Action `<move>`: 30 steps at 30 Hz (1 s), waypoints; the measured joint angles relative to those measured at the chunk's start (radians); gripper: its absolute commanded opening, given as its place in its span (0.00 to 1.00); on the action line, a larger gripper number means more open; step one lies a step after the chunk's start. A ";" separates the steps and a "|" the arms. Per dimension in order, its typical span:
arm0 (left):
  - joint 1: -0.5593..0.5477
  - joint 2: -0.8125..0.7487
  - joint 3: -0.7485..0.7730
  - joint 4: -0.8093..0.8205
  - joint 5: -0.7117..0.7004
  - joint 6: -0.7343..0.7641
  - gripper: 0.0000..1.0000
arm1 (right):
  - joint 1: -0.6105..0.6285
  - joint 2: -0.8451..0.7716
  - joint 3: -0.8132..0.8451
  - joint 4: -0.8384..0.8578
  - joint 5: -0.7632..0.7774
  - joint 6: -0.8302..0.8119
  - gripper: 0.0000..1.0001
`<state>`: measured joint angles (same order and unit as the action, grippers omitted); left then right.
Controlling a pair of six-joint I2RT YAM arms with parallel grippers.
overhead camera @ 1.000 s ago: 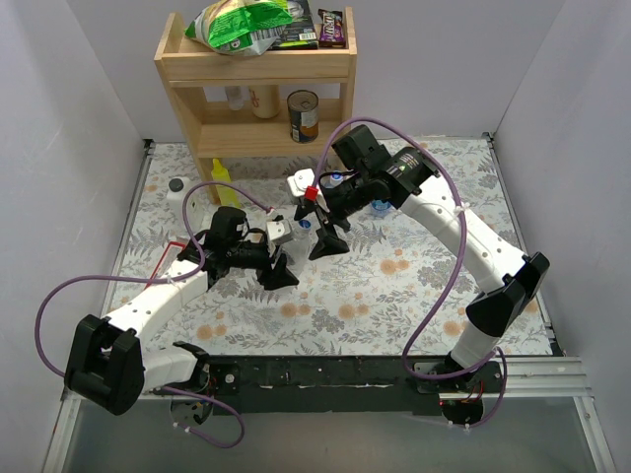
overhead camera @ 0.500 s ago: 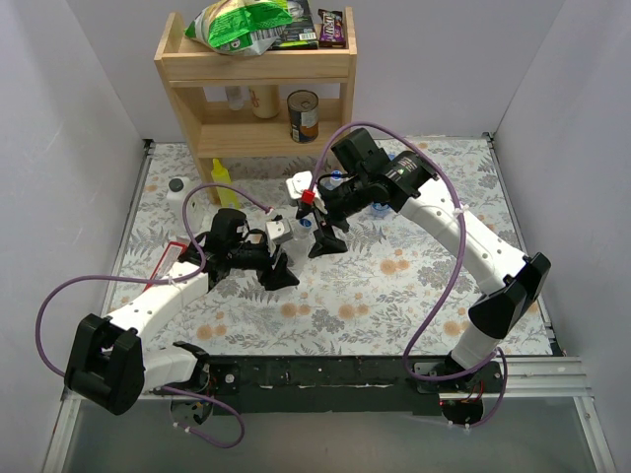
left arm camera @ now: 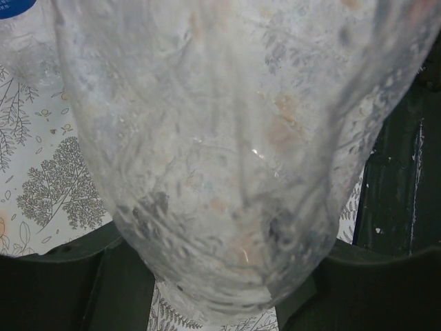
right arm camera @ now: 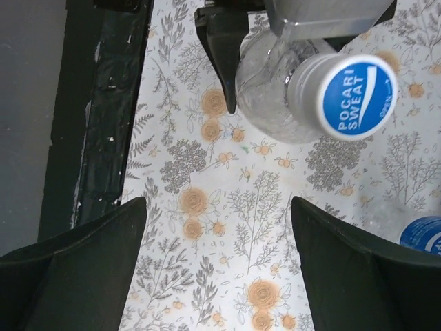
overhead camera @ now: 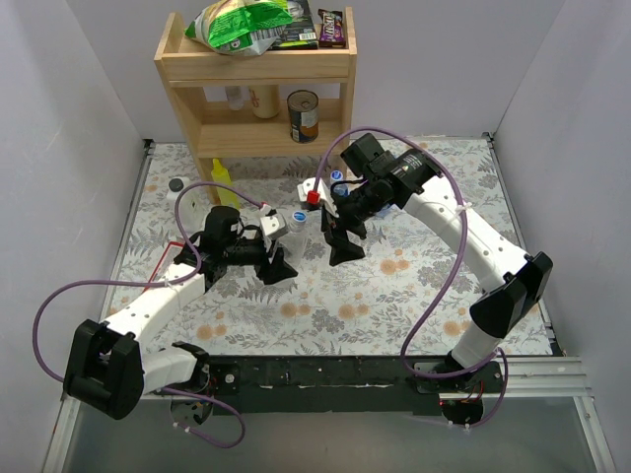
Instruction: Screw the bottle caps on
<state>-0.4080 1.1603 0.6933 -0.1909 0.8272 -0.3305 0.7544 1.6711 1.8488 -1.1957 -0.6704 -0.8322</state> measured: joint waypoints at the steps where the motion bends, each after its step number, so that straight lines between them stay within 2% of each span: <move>1: 0.000 0.000 0.000 0.003 0.000 0.001 0.00 | -0.003 0.000 0.000 -0.011 0.003 0.004 0.90; 5: 0.000 0.001 0.000 -0.005 0.020 0.036 0.00 | -0.030 0.018 0.059 -0.047 -0.009 0.033 0.95; 6: 0.000 0.002 0.002 -0.017 0.027 0.049 0.00 | -0.040 0.026 0.090 -0.044 -0.017 0.043 0.98; 9: 0.000 0.016 0.012 -0.051 0.049 0.085 0.00 | -0.066 0.032 0.152 0.013 -0.076 0.068 0.99; 15: 0.000 0.060 0.063 -0.099 0.083 0.125 0.00 | -0.060 0.013 0.076 0.155 -0.183 0.126 0.98; 30: 0.001 0.094 0.086 -0.101 0.092 0.097 0.00 | -0.043 0.069 0.072 0.177 -0.277 0.148 0.98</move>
<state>-0.4068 1.2545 0.7792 -0.2916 0.9195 -0.2333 0.7116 1.7401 1.9213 -1.0187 -0.9478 -0.6842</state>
